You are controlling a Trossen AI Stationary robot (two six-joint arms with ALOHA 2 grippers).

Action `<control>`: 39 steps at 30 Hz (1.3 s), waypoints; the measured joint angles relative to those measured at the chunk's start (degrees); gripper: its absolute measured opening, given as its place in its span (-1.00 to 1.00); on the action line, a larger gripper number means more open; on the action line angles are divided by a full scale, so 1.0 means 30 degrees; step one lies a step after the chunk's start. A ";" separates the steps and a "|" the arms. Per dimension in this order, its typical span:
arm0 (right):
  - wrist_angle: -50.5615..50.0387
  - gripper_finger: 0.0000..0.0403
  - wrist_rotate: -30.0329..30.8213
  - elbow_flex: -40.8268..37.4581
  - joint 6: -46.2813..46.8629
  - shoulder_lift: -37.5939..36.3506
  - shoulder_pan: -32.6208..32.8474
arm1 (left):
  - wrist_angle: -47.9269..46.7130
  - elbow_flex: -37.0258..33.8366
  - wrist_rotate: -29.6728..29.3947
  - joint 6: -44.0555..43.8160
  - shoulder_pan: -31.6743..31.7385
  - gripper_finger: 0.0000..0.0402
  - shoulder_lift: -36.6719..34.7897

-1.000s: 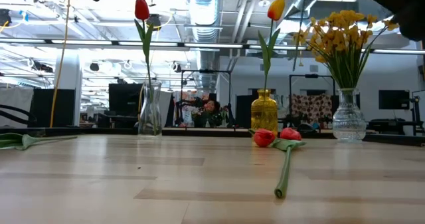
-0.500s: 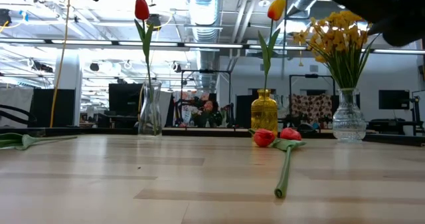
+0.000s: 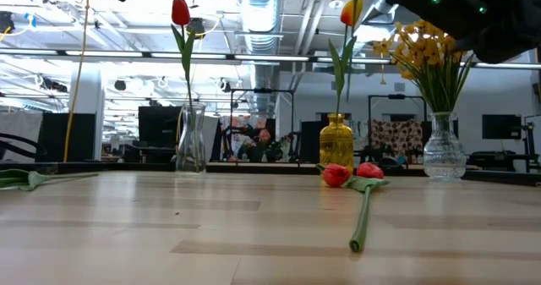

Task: Sort flowers into vase by color
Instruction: Put the right yellow flower into the yellow flower vase

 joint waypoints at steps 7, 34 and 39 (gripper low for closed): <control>0.0030 -0.83 -0.0153 0.0011 0.0310 0.0519 -0.0740 | 0.0000 0.0000 -0.0025 0.0001 0.0000 0.04 0.0001; -0.0003 -0.83 0.0328 0.1996 0.1664 0.2827 -0.2578 | -0.0015 0.0000 -0.0543 0.0000 0.0000 0.04 0.0007; -0.0210 -0.83 0.1624 0.1996 0.1723 0.2820 -0.2563 | -0.0008 0.0000 -0.0543 0.0000 0.0000 0.04 0.0007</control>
